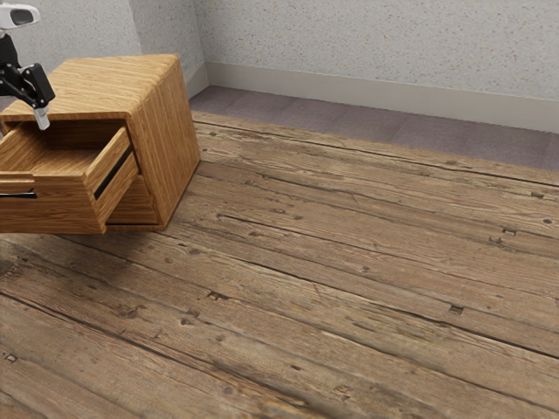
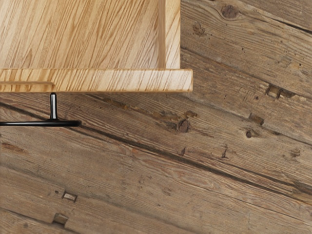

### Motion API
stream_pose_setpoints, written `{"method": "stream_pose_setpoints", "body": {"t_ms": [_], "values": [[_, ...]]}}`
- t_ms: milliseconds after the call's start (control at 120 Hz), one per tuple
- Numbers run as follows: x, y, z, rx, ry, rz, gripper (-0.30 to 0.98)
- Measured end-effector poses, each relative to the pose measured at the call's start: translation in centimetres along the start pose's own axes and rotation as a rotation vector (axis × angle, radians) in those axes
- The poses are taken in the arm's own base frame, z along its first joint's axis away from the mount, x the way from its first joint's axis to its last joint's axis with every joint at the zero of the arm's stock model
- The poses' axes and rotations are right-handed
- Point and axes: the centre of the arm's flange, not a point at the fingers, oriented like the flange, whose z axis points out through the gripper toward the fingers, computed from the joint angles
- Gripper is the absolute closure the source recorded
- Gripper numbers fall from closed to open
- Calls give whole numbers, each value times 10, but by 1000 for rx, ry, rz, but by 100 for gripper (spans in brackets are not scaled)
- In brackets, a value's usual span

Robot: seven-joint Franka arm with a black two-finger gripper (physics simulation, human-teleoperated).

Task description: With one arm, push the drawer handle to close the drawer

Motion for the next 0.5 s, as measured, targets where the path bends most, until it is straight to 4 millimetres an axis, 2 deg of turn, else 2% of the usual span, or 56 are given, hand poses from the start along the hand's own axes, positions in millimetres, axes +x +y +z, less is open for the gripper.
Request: {"method": "stream_pose_setpoints", "body": {"t_ms": [75,133,208,258,300,350,408,500], "values": [[0,0,0,0,0,1,0],[-3,1,-8,-2,18,6,0],[-19,3,-48,-8,102,21,0],[-30,30,-78,14,165,70,0],[-39,56,-93,31,195,115,0],[-45,76,-99,45,205,149,0],[-48,83,-101,53,204,156,2],[-51,85,-99,65,186,152,26]]}}
